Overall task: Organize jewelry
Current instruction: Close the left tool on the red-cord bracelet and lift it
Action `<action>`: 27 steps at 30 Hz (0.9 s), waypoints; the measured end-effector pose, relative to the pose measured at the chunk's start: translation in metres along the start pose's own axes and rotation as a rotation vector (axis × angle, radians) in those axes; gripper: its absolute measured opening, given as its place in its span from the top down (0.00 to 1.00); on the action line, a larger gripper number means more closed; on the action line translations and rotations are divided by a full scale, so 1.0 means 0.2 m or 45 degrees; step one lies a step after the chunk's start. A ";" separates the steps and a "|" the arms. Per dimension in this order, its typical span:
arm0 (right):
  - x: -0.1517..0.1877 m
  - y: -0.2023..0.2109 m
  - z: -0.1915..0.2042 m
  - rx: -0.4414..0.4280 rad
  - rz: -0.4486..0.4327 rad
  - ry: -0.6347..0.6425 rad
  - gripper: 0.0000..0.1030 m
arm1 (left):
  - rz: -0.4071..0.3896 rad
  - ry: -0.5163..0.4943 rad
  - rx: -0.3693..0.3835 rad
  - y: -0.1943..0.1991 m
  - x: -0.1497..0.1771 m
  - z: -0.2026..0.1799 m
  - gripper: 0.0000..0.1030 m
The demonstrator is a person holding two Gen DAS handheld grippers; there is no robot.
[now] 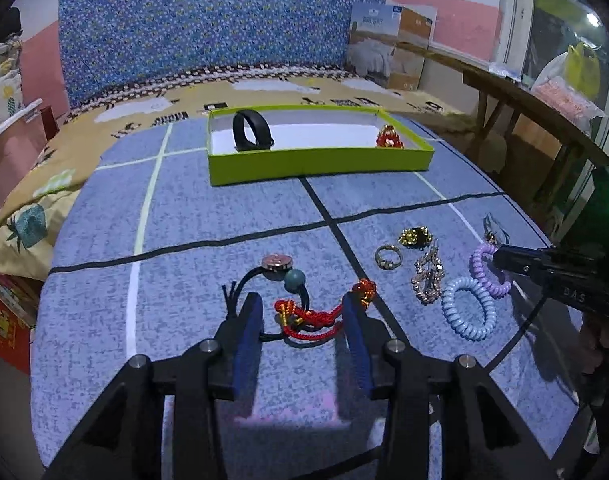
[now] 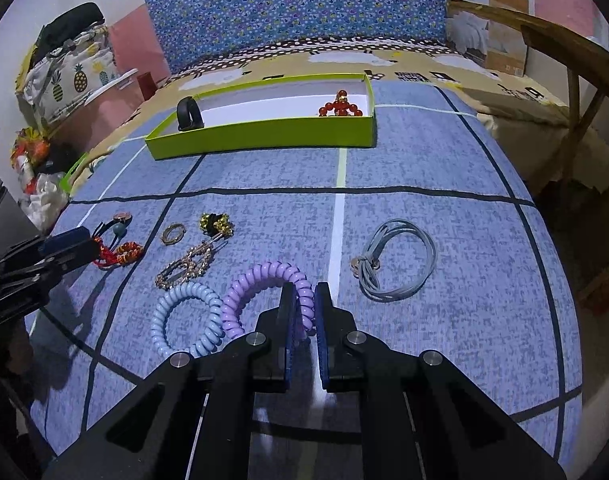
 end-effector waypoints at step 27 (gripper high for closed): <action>-0.02 0.10 -0.02 0.000 -0.061 -0.016 0.91 | -0.170 -0.063 0.055 0.22 -0.10 -0.13 0.89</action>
Point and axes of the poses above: each gripper's, at about its wrist camera, not at the fingertips, and y roughly against the way its jaws point, z to its left, x to its underside, the point moved 8 cm from there along -y, roughly the way its jaws point, and after that the axes turned 14 degrees about x, right-handed, at the moved point
